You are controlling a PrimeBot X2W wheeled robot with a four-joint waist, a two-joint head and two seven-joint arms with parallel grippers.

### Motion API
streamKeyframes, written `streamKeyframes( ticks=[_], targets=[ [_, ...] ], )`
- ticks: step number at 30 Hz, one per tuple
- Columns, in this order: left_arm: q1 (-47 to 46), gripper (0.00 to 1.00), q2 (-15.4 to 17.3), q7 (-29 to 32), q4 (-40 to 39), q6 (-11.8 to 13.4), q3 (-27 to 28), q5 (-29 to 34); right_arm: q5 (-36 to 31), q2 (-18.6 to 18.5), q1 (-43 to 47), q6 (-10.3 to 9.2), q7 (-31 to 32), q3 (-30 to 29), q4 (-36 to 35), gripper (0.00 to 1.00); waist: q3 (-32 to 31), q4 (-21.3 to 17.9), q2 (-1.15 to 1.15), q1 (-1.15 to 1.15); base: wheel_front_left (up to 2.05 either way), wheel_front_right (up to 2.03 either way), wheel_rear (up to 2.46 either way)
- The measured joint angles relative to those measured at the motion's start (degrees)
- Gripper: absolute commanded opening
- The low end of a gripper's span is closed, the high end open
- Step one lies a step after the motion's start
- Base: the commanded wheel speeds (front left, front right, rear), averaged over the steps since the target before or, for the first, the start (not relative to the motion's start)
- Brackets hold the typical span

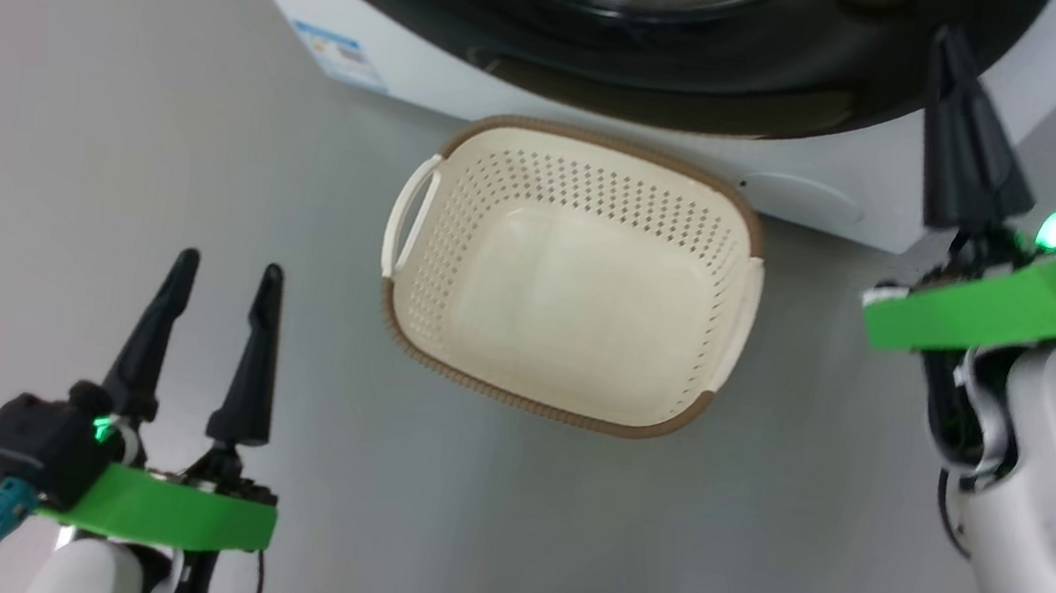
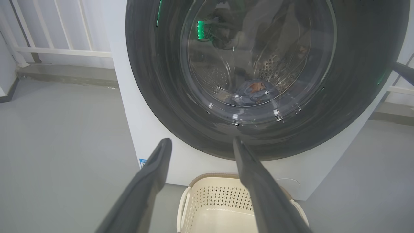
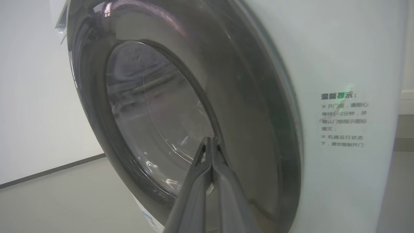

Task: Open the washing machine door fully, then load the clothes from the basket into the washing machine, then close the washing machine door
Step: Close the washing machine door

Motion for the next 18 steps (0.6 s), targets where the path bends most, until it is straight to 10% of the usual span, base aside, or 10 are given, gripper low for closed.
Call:
streamKeyframes(
  ticks=[2,3,18],
  targets=[
    [0.7,1.00,0.6,0.0,0.2,0.0,0.4,0.2,0.0,0.2,1.8,-0.23,0.0,0.3,-0.5,0.96,-0.9,-0.8,0.00,0.00,0.00,0.00,0.00],
    [1.0,1.00,1.0,0.0,0.5,0.0,0.6,0.3,0.0,0.4,2.7,-0.23,0.0,0.3,-0.7,1.00,-1.4,-1.3,0.00,0.00,0.00,0.00,0.00],
    [5.7,1.00,5.1,0.0,1.7,0.0,2.0,0.3,0.5,3.0,14.7,-0.24,0.0,-2.2,-3.2,1.00,-8.2,-9.0,0.00,-0.01,0.00,0.00,0.00]
  ],
)
